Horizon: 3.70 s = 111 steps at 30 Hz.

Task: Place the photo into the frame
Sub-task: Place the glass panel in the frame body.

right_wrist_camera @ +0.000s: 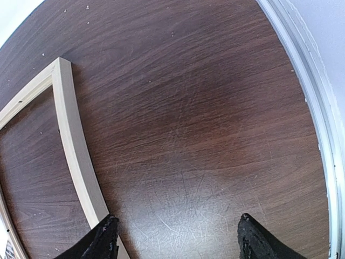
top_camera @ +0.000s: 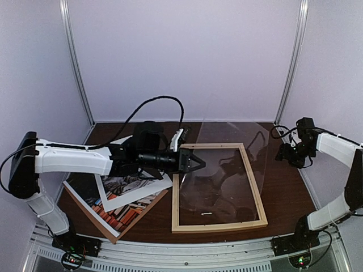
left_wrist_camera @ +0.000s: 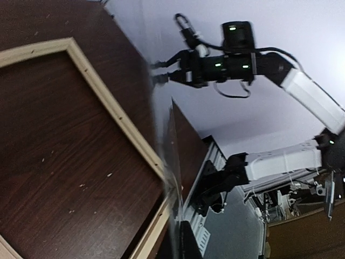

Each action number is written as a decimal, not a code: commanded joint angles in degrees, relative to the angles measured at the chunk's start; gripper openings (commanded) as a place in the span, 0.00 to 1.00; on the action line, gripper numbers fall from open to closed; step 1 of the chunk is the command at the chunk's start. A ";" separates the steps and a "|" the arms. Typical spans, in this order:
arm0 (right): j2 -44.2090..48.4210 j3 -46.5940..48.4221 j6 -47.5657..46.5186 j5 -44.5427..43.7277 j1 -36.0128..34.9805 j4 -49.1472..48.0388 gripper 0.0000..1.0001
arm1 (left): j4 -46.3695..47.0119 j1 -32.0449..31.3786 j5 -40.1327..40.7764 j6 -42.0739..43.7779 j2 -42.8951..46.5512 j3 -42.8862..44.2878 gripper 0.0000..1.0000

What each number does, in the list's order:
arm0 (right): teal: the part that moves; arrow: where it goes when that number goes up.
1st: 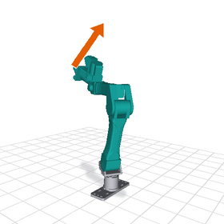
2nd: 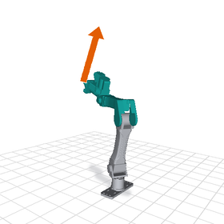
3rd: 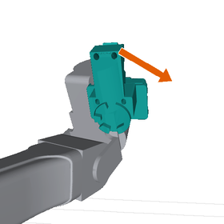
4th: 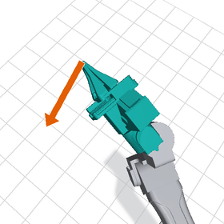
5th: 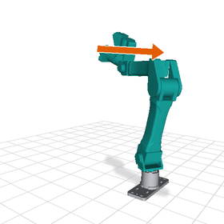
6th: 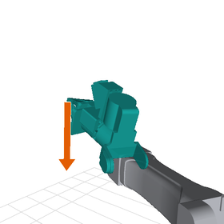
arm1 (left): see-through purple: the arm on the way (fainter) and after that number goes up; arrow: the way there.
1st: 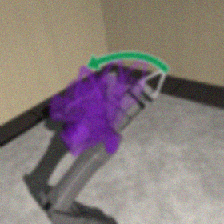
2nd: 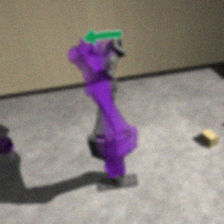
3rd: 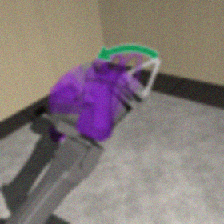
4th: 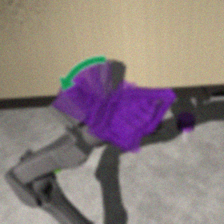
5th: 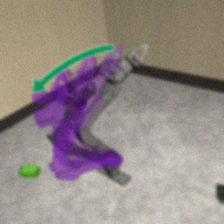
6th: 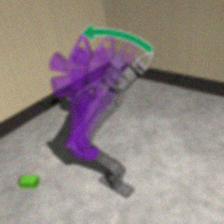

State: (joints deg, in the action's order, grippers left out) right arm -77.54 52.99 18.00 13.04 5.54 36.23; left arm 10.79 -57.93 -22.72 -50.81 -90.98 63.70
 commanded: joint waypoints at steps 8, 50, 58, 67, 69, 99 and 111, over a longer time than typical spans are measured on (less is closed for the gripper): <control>-0.89 1.23 -0.65 2.46 0.35 0.19 0.75 | 5.15 1.68 10.42 -14.63 -13.67 -5.57 0.00; -21.95 6.86 0.66 10.50 -16.53 -11.37 0.69 | 3.60 2.24 4.69 -13.53 -18.35 -4.80 0.54; -22.22 6.95 0.19 10.12 -16.51 -11.09 0.69 | -0.06 2.62 3.99 -12.79 -17.50 -3.89 0.40; -21.77 7.21 -0.20 9.76 -16.53 -10.59 0.69 | 1.21 2.54 4.11 -14.45 -17.46 -4.58 0.17; -21.76 7.38 -0.24 9.80 -16.53 -10.44 0.69 | 2.46 2.49 4.07 -15.23 -17.47 -4.95 0.12; -19.82 10.37 -1.65 7.55 -16.31 -6.71 0.69 | 10.31 0.54 9.95 -17.94 -11.63 -8.64 0.00; -19.39 10.29 -1.74 7.47 -16.26 -6.44 0.69 | 8.96 0.54 10.63 -17.59 -12.16 -7.81 0.00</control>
State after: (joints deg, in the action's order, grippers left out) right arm -98.70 61.78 16.80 21.78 -10.63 29.04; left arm 17.91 -57.12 -12.67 -68.93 -102.65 55.48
